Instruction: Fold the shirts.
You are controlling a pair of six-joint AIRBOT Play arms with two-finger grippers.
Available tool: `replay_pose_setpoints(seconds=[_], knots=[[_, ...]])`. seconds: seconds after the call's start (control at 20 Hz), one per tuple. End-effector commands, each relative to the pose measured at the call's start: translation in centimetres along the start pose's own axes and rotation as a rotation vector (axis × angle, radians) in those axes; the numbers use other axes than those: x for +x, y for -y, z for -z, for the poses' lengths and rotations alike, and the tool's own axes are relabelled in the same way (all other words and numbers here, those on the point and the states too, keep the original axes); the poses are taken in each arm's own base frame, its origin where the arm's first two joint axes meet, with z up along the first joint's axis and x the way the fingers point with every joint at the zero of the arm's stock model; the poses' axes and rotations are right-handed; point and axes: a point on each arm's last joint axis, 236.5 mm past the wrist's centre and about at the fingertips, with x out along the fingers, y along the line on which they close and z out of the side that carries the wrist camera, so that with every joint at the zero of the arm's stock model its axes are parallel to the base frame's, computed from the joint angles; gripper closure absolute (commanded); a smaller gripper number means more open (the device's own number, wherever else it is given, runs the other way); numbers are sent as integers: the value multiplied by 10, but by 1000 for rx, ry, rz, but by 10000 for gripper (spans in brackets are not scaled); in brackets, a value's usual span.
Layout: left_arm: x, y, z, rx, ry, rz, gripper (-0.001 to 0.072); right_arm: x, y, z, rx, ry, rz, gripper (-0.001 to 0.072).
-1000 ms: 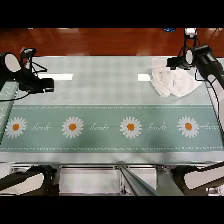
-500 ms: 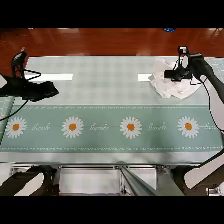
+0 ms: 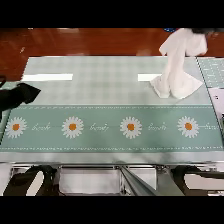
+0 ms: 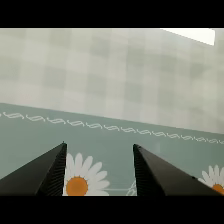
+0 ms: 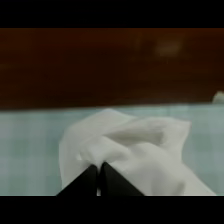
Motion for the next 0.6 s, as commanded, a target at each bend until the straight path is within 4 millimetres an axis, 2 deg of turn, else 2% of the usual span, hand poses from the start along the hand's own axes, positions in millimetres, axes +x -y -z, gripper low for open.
replay_pose_setpoints(seconds=[0.0, 0.15, 0.3, 0.4, 0.55], knots=[[-9, 7, 40, -23, 0, 55, 198, -108, -34, -80, -54, 273, -82, 690], [0, 2, 68, -41, -42, 59, 198, -178, -67, -112, -116, 428, -154, 690], [13, -6, 94, -70, -119, 54, 198, -231, -99, -124, -165, 542, -234, 690], [18, -10, 103, -79, -143, 49, 198, -253, -117, -123, -195, 573, -281, 690], [19, -10, 102, -79, -135, 47, 198, -275, -151, -114, -241, 582, -372, 690]])
